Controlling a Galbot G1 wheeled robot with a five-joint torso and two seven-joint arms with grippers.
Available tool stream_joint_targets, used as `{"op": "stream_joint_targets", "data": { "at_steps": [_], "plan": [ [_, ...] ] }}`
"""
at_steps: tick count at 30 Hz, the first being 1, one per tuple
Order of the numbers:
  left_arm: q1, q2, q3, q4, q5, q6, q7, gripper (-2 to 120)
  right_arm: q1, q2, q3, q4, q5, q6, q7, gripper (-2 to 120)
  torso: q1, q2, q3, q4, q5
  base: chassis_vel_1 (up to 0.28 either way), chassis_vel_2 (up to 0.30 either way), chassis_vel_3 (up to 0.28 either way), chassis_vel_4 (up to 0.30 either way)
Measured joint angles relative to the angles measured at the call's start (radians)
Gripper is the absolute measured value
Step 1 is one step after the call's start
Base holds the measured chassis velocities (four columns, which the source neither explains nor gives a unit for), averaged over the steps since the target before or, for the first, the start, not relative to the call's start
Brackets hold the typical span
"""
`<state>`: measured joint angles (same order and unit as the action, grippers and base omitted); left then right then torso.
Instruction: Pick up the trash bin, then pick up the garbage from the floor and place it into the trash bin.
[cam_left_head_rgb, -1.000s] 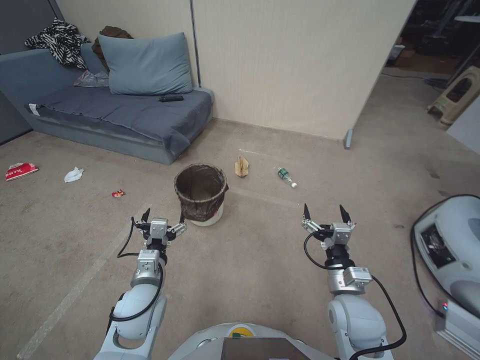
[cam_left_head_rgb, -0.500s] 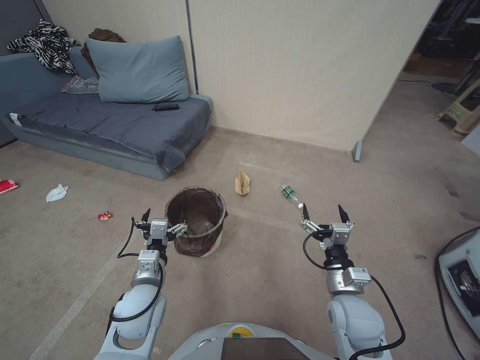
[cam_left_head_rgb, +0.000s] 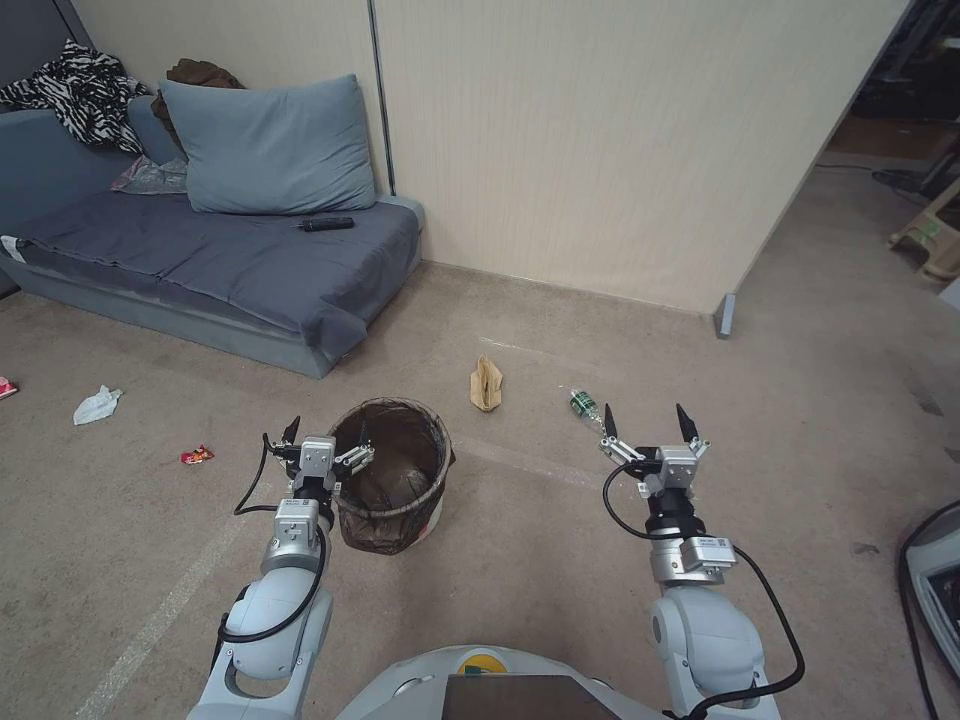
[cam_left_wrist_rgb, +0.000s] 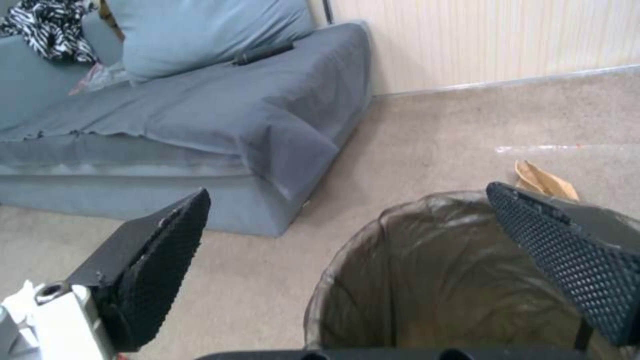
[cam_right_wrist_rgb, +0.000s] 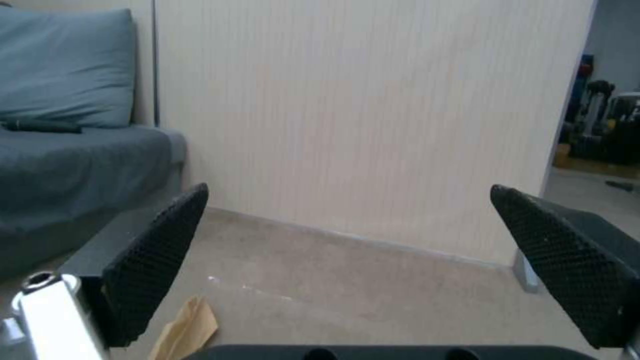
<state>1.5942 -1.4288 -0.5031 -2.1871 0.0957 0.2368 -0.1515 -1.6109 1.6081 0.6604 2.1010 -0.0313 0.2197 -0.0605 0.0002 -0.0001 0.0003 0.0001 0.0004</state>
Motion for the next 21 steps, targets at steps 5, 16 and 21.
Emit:
{"op": "stream_joint_targets", "data": {
  "at_steps": [5, 16, 21],
  "plan": [
    [0.000, -0.001, 0.003, -0.001, 0.000, 0.002, 0.000, 100, 0.000, 0.000, -0.001, -0.001, -0.005, 0.003, 0.000, 100, 0.000, 0.000, 0.000, 0.0001, -0.0006, 0.004, -0.011, -0.006, 0.005],
    [-0.010, -0.006, 0.038, -0.049, -0.126, 0.142, -0.210, 100, 0.001, 0.000, 0.000, -0.011, -0.027, -0.003, 0.010, 100, 0.000, 0.000, 0.000, -0.0001, -0.0003, 0.000, 0.000, 0.000, 0.000],
    [-0.048, -0.010, 0.047, -0.049, -0.269, 0.290, -0.341, 100, 0.001, 0.000, -0.002, -0.014, -0.027, -0.003, 0.009, 100, 0.000, 0.000, 0.000, 0.0001, -0.0004, 0.000, 0.000, 0.000, 0.000]
  ]
}}
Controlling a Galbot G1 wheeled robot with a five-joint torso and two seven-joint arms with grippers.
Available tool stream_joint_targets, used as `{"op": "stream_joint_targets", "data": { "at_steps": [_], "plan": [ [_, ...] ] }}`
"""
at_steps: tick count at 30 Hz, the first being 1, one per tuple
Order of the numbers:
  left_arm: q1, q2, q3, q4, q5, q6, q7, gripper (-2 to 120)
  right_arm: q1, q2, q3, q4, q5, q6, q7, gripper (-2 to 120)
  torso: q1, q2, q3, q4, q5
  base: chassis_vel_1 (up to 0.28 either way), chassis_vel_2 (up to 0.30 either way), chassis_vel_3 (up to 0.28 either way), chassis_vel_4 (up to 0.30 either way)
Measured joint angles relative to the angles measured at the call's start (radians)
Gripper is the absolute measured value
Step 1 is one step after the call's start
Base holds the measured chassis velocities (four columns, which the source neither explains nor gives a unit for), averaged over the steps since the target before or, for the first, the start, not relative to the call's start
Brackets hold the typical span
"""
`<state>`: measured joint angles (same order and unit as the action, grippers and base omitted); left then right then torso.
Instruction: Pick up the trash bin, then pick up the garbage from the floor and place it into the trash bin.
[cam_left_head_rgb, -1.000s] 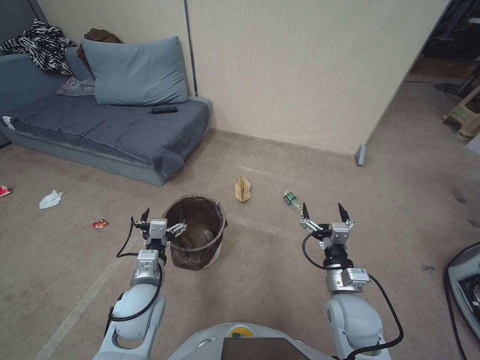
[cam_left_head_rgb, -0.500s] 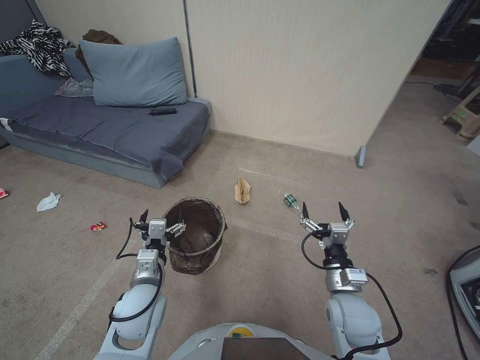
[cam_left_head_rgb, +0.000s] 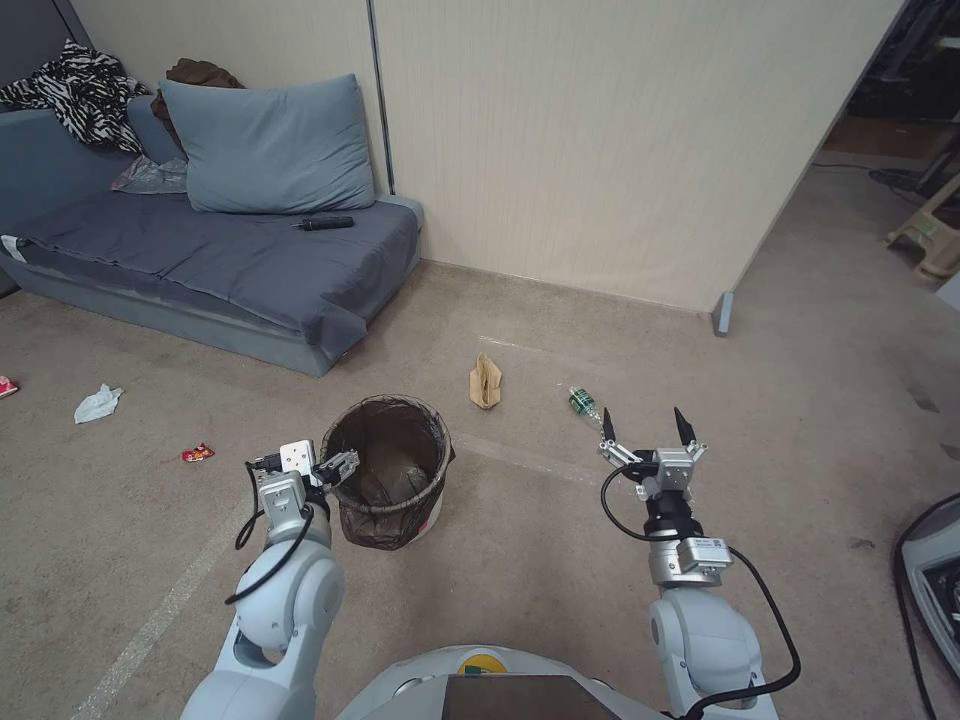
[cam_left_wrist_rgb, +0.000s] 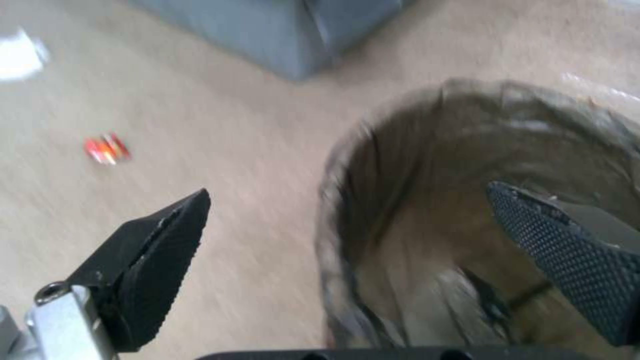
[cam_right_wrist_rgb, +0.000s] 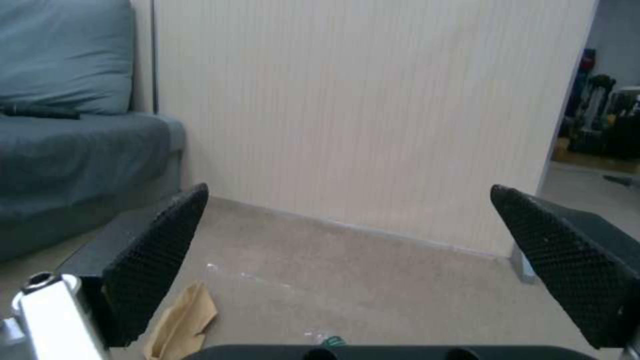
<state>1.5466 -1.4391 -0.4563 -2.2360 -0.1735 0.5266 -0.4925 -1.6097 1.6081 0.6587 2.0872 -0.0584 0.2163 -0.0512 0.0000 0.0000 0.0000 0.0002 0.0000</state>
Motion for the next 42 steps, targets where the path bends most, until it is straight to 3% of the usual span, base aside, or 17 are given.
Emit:
{"op": "stream_joint_targets", "data": {
  "at_steps": [2, 3, 4, 6, 7, 11, 22, 35, 38, 42],
  "plan": [
    [-0.026, -0.002, -0.002, 0.001, -0.106, 0.059, -0.041, 100, -0.002, 0.000, 0.000, -0.001, -0.001, 0.000, -0.002, 100, 0.000, 0.000, 0.000, -0.0001, 0.0000, 0.000, 0.000, 0.000, 0.000],
    [-0.057, -0.001, -0.009, 0.011, -0.230, 0.109, -0.084, 100, -0.002, 0.000, -0.001, -0.002, -0.001, 0.000, -0.004, 100, 0.000, 0.000, 0.000, -0.0002, 0.0000, 0.000, 0.000, 0.000, 0.000],
    [-0.057, -0.001, -0.009, 0.011, -0.230, 0.109, -0.084, 100, -0.002, 0.000, -0.001, -0.002, -0.001, 0.000, -0.004, 100, 0.000, 0.000, 0.000, -0.0002, 0.0000, 0.000, 0.000, 0.000, 0.000],
    [-0.086, 0.000, -0.016, 0.027, -0.343, 0.144, -0.126, 100, -0.003, 0.000, -0.003, -0.003, -0.002, 0.000, -0.005, 100, 0.000, 0.000, 0.000, -0.0001, 0.0000, 0.000, 0.000, 0.000, 0.000],
    [-0.110, 0.001, -0.019, 0.047, -0.450, 0.175, -0.154, 100, -0.003, 0.000, -0.004, -0.004, -0.004, 0.000, -0.006, 100, 0.000, 0.000, 0.000, -0.0002, -0.0001, 0.000, 0.000, 0.000, 0.000],
    [-0.135, 0.004, -0.017, 0.084, -0.556, 0.209, -0.155, 100, -0.002, 0.000, -0.004, -0.009, -0.006, 0.001, -0.008, 100, 0.000, 0.000, 0.000, -0.0001, -0.0001, 0.000, 0.000, 0.000, 0.000],
    [-0.174, -0.006, -0.027, 0.199, -0.558, 0.204, -0.150, 100, -0.007, 0.000, -0.005, -0.014, -0.009, 0.010, -0.017, 100, 0.000, 0.000, 0.000, -0.0001, -0.0001, 0.000, 0.000, 0.000, 0.000],
    [-0.191, -0.009, -0.034, 0.235, -0.531, 0.178, -0.166, 100, -0.008, 0.000, -0.003, -0.021, -0.009, 0.011, -0.017, 100, 0.000, 0.000, 0.000, -0.0002, 0.0001, 0.000, 0.000, 0.000, 0.000],
    [-0.195, -0.010, -0.035, 0.244, -0.528, 0.174, -0.168, 99, -0.009, 0.000, -0.003, -0.021, -0.009, 0.011, -0.017, 100, 0.000, 0.000, 0.000, -0.0002, 0.0004, 0.000, 0.000, 0.000, 0.000],
    [-0.198, -0.013, -0.037, 0.252, -0.527, 0.172, -0.172, 85, -0.010, 0.000, -0.003, -0.021, -0.009, 0.011, -0.017, 100, 0.000, 0.000, 0.000, 0.0000, 0.0007, 0.000, 0.000, 0.000, 0.000]
  ]
}}
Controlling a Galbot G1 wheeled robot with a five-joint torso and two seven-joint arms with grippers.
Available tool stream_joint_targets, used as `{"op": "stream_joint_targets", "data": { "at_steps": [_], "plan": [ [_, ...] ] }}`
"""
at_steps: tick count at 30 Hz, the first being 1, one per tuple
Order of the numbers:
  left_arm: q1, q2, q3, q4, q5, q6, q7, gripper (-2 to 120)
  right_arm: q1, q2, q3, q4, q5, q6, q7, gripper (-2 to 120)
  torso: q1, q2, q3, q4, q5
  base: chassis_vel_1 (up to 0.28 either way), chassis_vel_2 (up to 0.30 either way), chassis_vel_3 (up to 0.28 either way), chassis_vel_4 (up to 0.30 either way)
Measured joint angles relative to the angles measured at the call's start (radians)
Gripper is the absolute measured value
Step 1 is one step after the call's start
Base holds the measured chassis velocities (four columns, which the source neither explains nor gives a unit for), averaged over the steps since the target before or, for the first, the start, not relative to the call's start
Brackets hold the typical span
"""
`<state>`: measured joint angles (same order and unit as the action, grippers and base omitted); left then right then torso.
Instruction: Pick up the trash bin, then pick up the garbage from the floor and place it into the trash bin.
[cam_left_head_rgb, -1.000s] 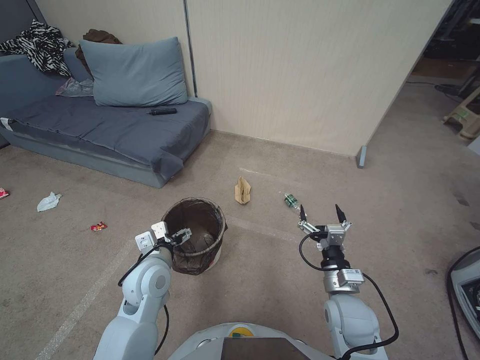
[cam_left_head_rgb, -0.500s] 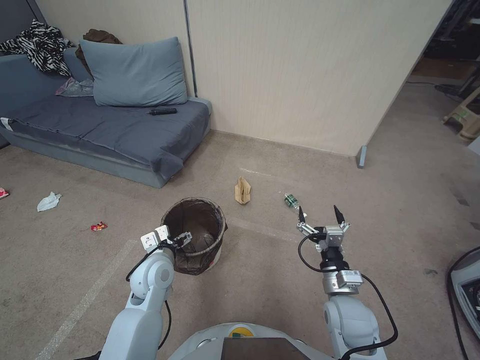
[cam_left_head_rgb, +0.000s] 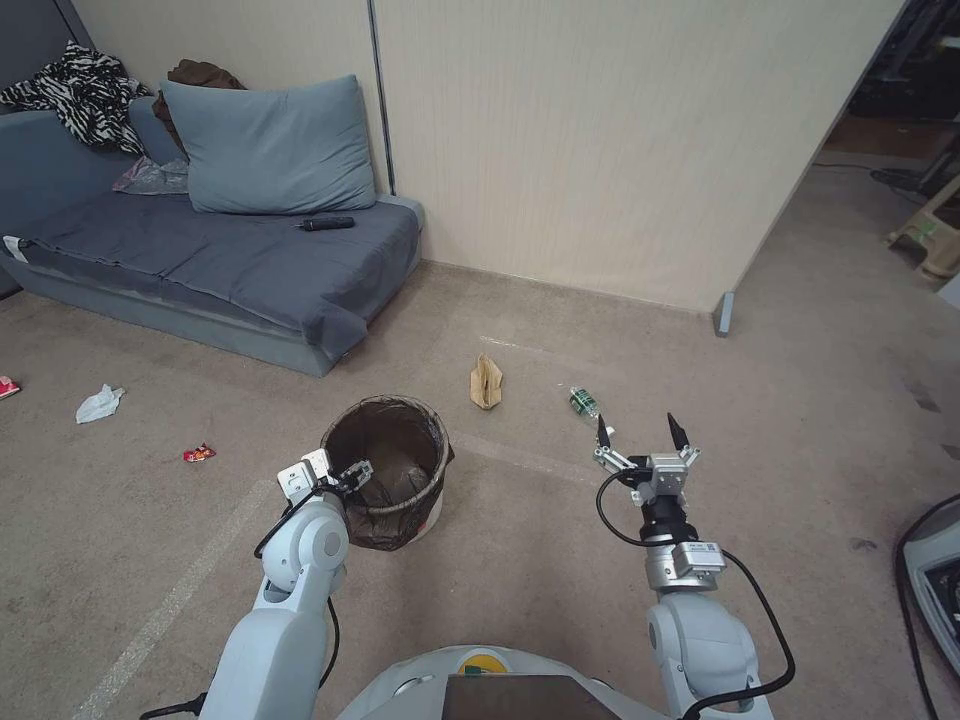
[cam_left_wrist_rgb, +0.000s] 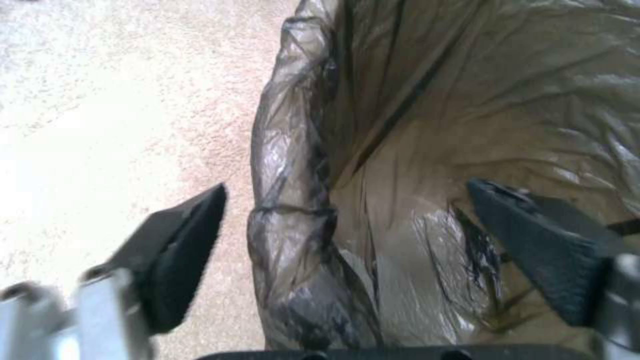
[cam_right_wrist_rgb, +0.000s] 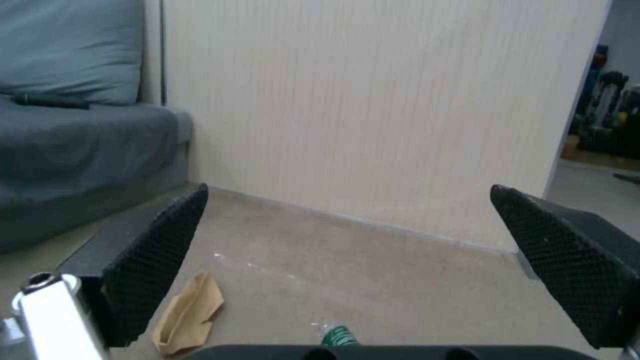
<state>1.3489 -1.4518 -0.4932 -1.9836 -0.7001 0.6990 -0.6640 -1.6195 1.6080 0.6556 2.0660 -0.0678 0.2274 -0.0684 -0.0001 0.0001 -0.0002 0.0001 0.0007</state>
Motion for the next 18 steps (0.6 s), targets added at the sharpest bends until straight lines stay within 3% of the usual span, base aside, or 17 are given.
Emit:
{"op": "stream_joint_targets", "data": {
  "at_steps": [5, 7, 9, 10, 18],
  "plan": [
    [-0.005, -0.005, 0.002, 0.017, -0.002, -0.008, -0.020, 66, -0.003, 0.000, 0.002, -0.001, 0.000, 0.003, 0.001, 100, 0.000, 0.000, 0.000, 0.0000, 0.0004, 0.000, 0.000, 0.000, 0.000],
    [-0.005, -0.005, 0.002, 0.018, -0.003, -0.009, -0.022, 64, -0.003, 0.000, 0.002, -0.001, 0.000, 0.003, 0.001, 100, 0.000, 0.000, 0.000, 0.0000, 0.0004, 0.000, 0.000, 0.000, 0.000],
    [-0.004, -0.006, 0.003, 0.019, -0.012, -0.010, -0.029, 50, -0.004, 0.000, 0.002, -0.001, 0.000, 0.003, 0.001, 100, 0.000, 0.000, 0.000, 0.0000, 0.0004, 0.000, 0.000, 0.000, 0.000],
    [-0.004, -0.006, 0.003, 0.019, -0.012, -0.010, -0.029, 50, -0.004, 0.000, 0.002, -0.001, 0.000, 0.003, 0.001, 100, 0.000, 0.000, 0.000, 0.0000, 0.0004, 0.000, 0.000, 0.000, 0.000],
    [0.010, -0.007, 0.003, 0.021, -0.020, -0.011, -0.034, 16, 0.002, 0.000, 0.002, -0.005, 0.000, 0.003, 0.003, 100, 0.000, 0.000, 0.000, 0.0002, -0.0001, 0.000, 0.000, 0.000, 0.000]
  ]
}}
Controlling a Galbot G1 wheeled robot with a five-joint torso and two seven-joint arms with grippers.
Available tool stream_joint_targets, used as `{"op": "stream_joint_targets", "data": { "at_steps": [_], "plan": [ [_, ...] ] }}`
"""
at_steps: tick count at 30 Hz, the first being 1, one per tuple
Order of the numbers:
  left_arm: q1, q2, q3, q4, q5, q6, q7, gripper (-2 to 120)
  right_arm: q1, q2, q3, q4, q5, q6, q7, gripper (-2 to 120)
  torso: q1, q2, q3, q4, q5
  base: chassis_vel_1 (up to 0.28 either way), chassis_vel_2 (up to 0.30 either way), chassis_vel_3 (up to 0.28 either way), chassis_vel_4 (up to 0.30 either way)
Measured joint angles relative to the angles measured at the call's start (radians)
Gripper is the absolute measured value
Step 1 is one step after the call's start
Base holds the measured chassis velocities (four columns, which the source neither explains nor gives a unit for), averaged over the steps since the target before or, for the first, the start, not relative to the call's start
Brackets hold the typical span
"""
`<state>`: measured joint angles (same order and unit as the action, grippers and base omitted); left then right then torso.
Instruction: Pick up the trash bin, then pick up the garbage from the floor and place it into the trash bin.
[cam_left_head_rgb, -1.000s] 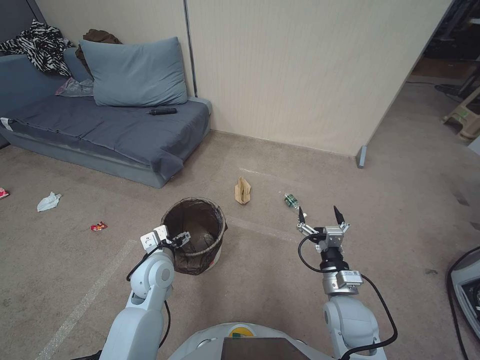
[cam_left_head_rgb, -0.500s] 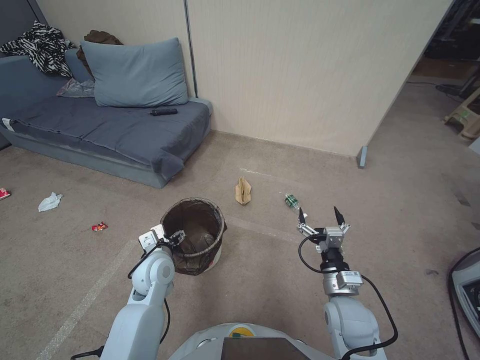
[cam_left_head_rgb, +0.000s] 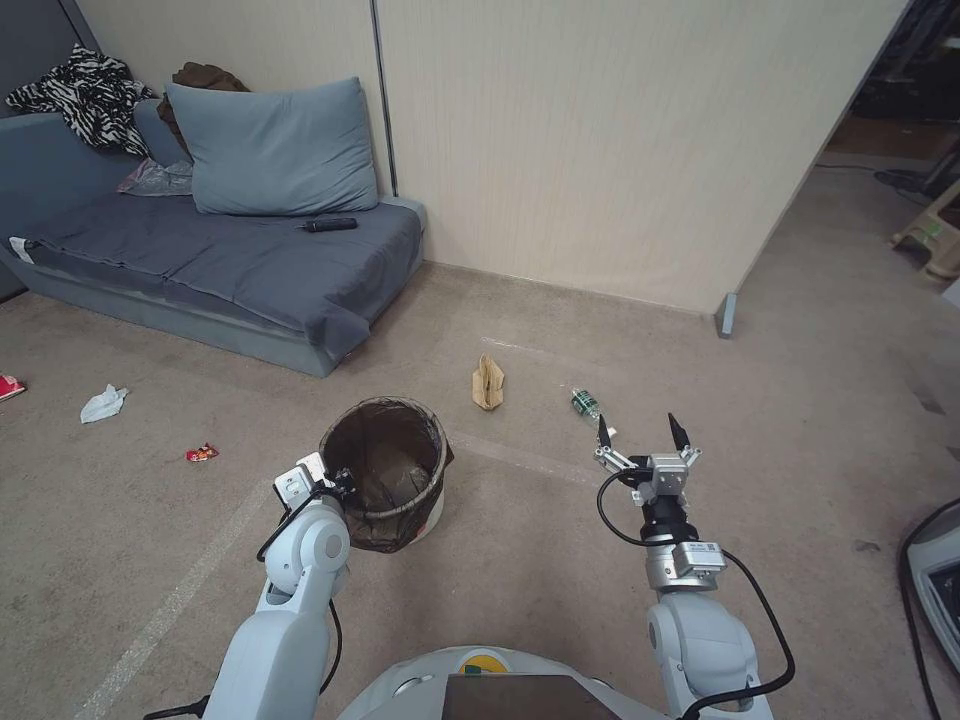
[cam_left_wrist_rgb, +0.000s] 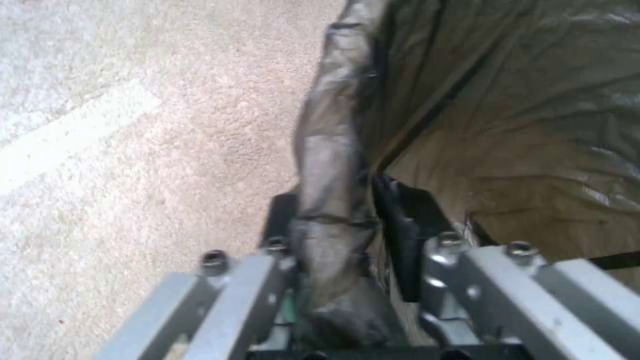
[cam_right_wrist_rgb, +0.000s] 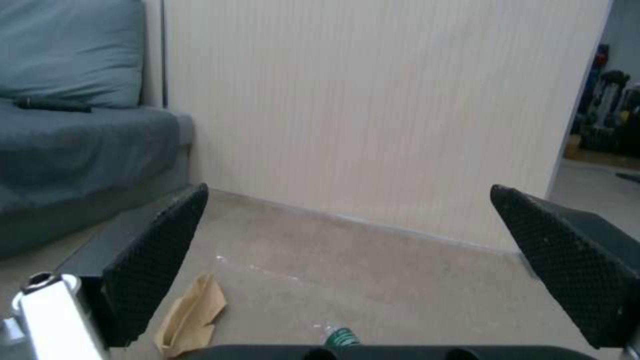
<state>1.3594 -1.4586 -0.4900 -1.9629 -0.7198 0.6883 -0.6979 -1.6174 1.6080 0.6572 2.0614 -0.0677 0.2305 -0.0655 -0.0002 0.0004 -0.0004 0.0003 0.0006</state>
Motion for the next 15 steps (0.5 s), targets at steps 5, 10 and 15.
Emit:
{"op": "stream_joint_targets", "data": {
  "at_steps": [5, 10, 15],
  "plan": [
    [0.006, -0.002, 0.000, 0.003, -0.018, -0.001, -0.008, 3, -0.004, 0.000, 0.000, 0.001, 0.024, -0.003, -0.001, 100, 0.000, 0.000, 0.000, 0.0000, -0.0001, 0.000, 0.000, 0.000, 0.000],
    [0.016, -0.001, 0.001, 0.004, -0.019, -0.004, -0.005, 3, -0.007, 0.000, -0.001, 0.009, 0.028, -0.006, -0.001, 100, 0.000, 0.000, 0.000, -0.0002, -0.0001, 0.000, 0.000, 0.000, 0.000],
    [0.023, 0.000, 0.001, 0.004, -0.019, -0.004, -0.003, 3, -0.007, 0.000, -0.001, 0.010, 0.028, -0.008, -0.001, 100, 0.000, 0.000, 0.000, -0.0003, -0.0001, 0.000, 0.000, 0.000, 0.000]
  ]
}}
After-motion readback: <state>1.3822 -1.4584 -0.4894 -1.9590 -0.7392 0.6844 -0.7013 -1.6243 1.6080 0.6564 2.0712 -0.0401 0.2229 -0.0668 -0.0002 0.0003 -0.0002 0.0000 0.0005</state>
